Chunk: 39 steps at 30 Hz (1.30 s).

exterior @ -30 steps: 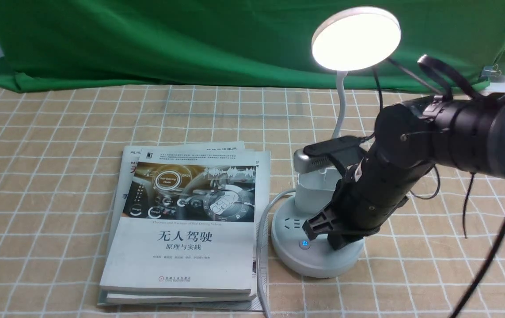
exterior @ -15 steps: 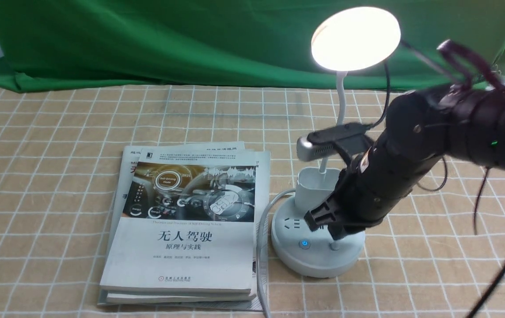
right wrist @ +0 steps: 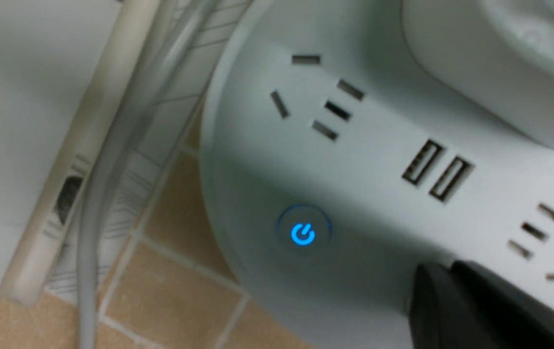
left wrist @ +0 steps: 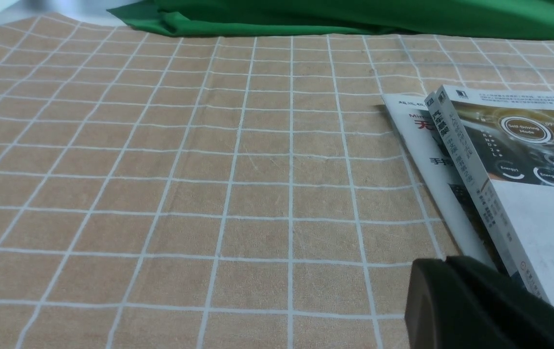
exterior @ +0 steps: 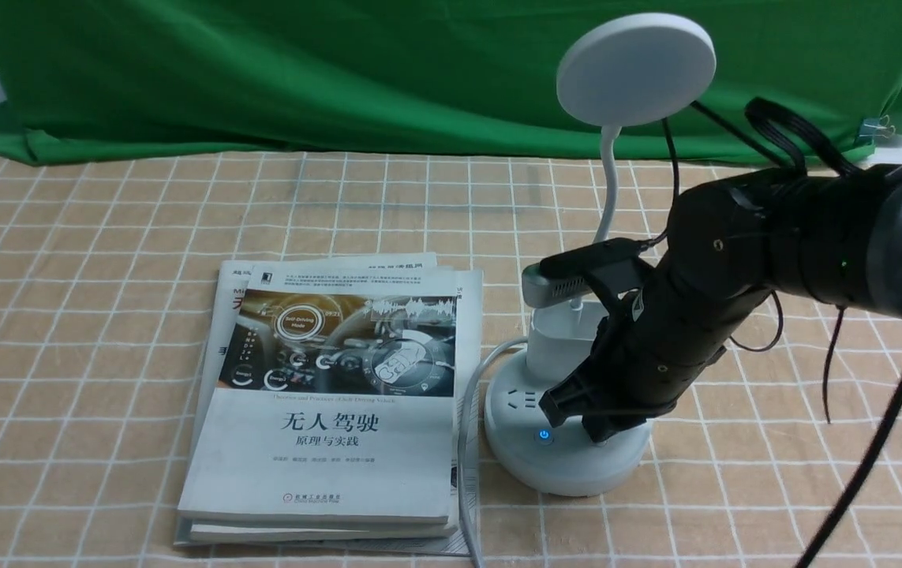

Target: Turn off the desk lamp on the light coffee tablecloth by hand.

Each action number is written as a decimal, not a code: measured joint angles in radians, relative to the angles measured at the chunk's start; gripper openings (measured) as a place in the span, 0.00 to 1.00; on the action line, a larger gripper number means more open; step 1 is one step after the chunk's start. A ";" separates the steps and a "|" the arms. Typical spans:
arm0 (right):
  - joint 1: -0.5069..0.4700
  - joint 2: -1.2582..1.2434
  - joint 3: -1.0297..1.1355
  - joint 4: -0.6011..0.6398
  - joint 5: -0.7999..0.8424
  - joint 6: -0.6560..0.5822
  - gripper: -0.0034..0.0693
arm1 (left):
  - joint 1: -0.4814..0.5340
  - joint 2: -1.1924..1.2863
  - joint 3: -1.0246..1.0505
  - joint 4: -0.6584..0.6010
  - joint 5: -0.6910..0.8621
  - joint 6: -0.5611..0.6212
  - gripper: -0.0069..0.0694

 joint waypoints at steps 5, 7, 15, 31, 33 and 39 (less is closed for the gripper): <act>0.000 -0.091 0.001 0.000 0.007 0.000 0.10 | 0.000 0.000 0.000 0.000 0.000 0.000 0.10; 0.000 -0.123 0.001 0.000 0.023 0.000 0.10 | 0.000 0.000 0.000 0.000 0.000 0.000 0.10; 0.000 -0.324 0.101 0.002 0.069 -0.002 0.10 | 0.000 0.000 0.000 0.000 0.000 0.000 0.10; 0.000 -0.979 0.537 0.007 0.059 0.066 0.12 | 0.000 0.000 0.000 0.000 0.000 0.000 0.10; 0.000 -1.012 0.540 0.007 0.055 0.073 0.12 | 0.000 0.000 0.000 0.000 0.000 0.000 0.10; 0.000 -1.199 0.546 0.004 0.029 0.073 0.12 | 0.000 0.000 0.000 0.000 0.000 0.000 0.10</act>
